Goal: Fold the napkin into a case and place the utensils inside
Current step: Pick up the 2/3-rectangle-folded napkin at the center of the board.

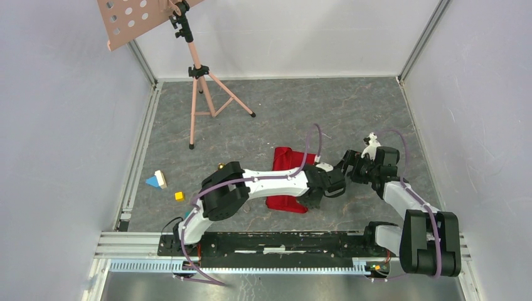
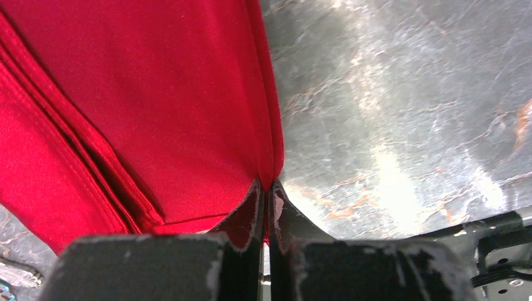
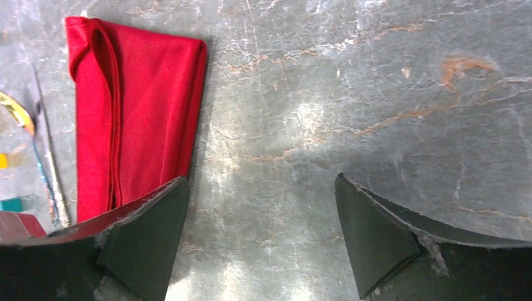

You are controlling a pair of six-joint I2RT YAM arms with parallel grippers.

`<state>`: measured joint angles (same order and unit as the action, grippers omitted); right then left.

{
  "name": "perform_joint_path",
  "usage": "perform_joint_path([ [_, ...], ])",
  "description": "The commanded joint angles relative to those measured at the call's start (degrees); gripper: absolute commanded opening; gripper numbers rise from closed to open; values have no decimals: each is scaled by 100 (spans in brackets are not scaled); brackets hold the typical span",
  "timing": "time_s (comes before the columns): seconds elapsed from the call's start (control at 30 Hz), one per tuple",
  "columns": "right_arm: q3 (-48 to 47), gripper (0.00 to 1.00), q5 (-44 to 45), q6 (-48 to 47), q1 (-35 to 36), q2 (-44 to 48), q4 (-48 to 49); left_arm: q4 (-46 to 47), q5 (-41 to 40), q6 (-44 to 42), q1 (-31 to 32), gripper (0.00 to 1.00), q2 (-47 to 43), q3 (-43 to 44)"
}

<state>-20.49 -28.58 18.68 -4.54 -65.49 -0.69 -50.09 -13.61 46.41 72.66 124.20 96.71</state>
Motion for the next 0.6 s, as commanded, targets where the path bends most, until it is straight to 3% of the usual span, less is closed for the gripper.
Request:
perform_joint_path([
  [0.0,216,93,-542,657,12,-294,480,408,-130,93,-90,2,-771,-394],
  [0.37,495,87,-1001,2483,1019,-1329,2563,550,-22,-16,-171,2,-1234,-741],
  [0.57,660,78,-873,2982,1363,-1616,3341,546,27,-104,-198,2,-1328,-758],
])
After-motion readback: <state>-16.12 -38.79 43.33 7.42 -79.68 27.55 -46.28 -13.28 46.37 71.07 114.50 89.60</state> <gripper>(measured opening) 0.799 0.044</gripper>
